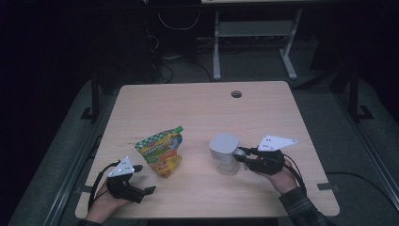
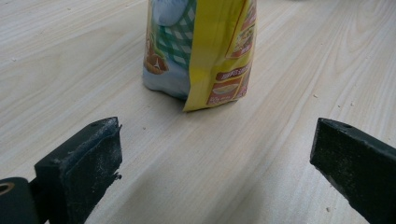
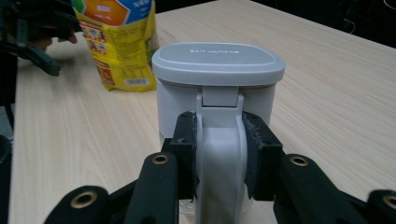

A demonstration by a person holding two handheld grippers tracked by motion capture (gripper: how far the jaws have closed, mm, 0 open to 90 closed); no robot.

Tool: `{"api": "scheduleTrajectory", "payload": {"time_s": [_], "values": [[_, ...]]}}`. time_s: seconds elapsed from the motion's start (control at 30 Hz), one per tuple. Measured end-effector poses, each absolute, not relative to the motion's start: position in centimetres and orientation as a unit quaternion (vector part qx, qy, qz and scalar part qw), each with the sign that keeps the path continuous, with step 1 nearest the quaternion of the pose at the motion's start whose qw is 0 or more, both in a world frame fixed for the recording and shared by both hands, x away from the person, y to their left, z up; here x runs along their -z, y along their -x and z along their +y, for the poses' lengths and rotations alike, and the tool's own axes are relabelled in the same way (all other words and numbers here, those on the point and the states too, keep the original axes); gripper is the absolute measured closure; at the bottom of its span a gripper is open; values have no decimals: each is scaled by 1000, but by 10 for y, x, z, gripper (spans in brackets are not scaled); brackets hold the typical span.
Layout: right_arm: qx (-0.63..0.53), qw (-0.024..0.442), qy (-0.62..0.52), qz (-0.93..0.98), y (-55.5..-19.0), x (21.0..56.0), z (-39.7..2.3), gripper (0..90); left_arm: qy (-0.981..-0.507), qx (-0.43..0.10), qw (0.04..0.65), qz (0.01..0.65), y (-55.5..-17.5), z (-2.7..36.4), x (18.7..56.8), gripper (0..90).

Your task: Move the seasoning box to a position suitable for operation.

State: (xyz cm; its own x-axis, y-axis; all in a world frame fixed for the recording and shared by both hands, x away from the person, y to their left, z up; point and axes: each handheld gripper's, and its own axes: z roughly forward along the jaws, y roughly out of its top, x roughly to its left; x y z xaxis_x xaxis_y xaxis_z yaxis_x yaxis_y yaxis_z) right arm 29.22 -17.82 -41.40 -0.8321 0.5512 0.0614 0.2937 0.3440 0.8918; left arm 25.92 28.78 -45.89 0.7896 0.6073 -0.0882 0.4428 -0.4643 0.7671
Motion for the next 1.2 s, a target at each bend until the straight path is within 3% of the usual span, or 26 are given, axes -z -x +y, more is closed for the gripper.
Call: {"api": "scheduleTrajectory", "payload": {"time_s": [0.67,1.2], "values": [[-525,93,-195,823,-267,417,-164,688,-855,-101,412,300,-260,286,458,16],[-514,83,-152,840,-275,430,-190,685,-857,-93,410,297,-259,284,459,17]]}}
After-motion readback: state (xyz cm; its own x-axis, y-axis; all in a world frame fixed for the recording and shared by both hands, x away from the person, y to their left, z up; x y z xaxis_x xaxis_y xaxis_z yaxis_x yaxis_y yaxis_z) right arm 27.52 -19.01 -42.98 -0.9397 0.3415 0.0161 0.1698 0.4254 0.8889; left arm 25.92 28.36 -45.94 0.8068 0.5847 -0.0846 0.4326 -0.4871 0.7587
